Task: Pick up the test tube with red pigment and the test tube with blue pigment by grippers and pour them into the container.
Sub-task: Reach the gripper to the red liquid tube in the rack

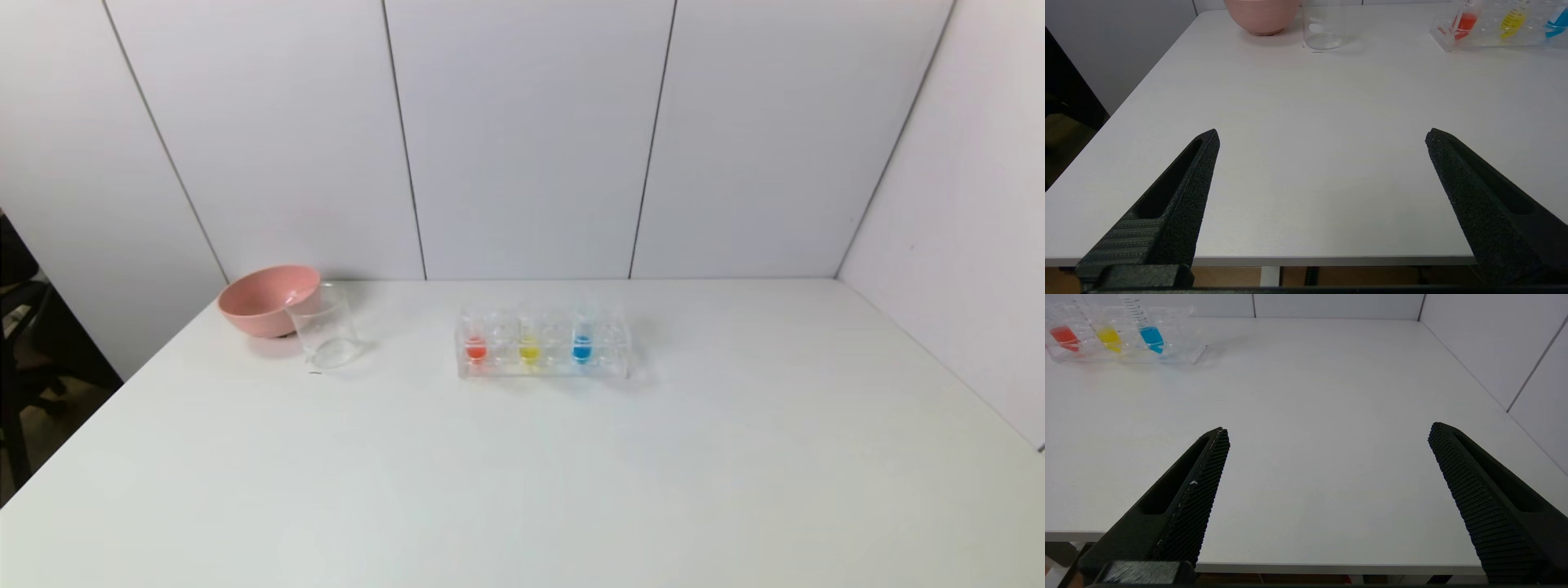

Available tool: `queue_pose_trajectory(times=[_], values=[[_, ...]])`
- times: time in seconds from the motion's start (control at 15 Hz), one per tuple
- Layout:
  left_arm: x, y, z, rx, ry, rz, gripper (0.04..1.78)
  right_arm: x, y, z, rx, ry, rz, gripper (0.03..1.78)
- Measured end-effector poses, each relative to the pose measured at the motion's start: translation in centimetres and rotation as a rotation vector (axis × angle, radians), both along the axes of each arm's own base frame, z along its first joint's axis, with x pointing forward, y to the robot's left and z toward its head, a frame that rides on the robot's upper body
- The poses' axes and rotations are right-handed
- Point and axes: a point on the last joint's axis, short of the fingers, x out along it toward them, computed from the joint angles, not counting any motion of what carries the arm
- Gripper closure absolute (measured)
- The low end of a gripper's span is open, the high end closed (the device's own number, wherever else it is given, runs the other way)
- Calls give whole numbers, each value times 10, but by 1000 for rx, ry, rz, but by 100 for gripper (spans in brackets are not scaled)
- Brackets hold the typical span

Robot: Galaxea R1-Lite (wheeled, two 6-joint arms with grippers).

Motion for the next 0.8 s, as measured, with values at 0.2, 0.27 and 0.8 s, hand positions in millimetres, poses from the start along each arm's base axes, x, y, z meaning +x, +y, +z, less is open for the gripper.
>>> queue_pose_trajectory(times=[0.2,0.27,0.8], values=[[0,0,0,0,0,0,6,0,0,0,0,0,0,4],[0,0,0,2,0,0,6,0,0,0,0,0,0,4],[-18,-1,43,-28,-106,-38,6,0,0,0,0,0,0,4]])
